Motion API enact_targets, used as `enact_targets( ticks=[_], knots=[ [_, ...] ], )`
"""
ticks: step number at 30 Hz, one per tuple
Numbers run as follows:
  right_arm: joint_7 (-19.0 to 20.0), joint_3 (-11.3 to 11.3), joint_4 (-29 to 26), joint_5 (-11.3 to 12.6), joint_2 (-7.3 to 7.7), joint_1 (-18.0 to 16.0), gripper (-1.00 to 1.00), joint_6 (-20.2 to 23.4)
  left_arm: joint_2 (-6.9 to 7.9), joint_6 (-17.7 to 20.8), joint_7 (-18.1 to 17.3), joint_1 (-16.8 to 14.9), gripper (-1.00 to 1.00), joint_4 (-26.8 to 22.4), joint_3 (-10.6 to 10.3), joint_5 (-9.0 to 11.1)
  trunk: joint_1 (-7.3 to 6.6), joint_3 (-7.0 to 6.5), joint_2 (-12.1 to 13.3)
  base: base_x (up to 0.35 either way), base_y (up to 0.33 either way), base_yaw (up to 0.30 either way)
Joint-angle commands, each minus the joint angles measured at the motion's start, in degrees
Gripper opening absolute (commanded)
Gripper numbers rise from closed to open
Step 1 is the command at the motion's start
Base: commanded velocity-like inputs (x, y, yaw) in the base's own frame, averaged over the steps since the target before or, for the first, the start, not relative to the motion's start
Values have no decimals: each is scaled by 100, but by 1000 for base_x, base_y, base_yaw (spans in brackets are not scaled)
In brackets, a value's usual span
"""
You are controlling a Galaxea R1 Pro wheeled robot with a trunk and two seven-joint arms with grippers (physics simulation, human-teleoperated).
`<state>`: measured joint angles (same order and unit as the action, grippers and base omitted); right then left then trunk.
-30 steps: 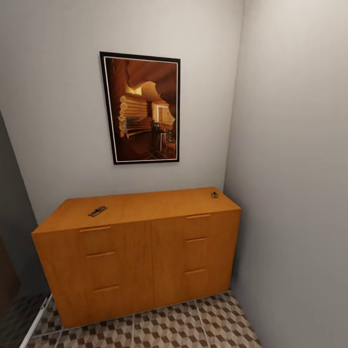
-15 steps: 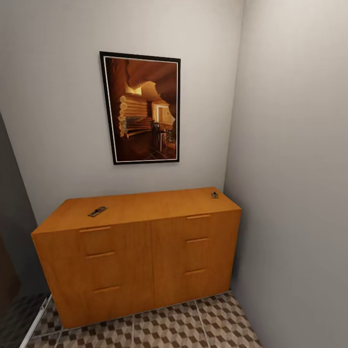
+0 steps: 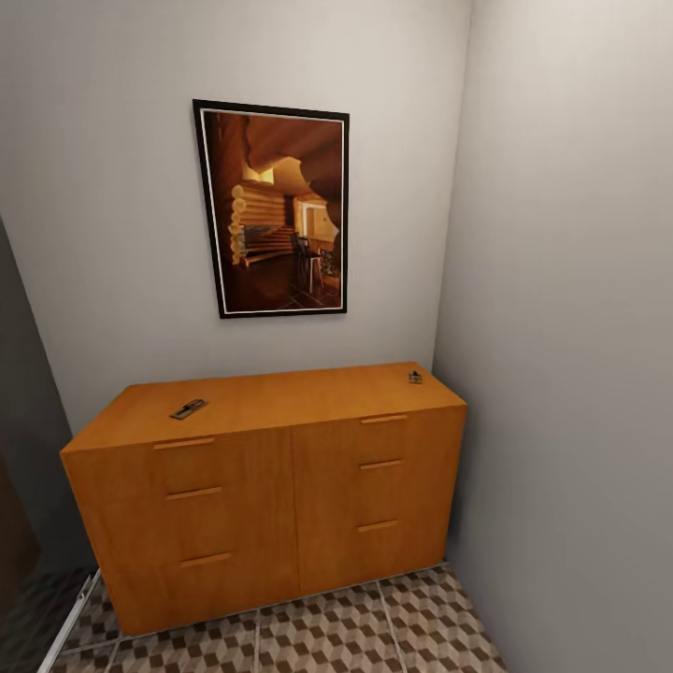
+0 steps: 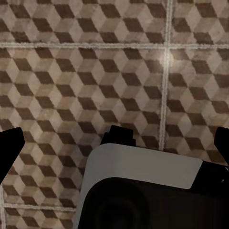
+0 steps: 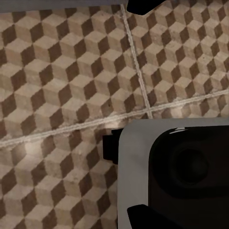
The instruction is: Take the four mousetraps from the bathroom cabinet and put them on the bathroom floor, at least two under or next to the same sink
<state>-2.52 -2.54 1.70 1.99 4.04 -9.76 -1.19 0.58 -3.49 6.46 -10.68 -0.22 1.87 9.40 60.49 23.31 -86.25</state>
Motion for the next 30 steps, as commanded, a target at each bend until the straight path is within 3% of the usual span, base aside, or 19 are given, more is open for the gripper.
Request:
enact_targets(
  ticks=[1, 30],
  knots=[
    [-11, -27, 15, 20, -1, -8, 100, -12, -1, -21, 3, -4, 100, 5, 15, 29, 0, 6, -3, 0, 0, 0],
    [-17, -27, 15, 15, -3, -8, 100, -21, -3, -11, -5, -4, 100, 3, 23, 1, 0, 6, -3, 0, 0, 0]
  ],
)
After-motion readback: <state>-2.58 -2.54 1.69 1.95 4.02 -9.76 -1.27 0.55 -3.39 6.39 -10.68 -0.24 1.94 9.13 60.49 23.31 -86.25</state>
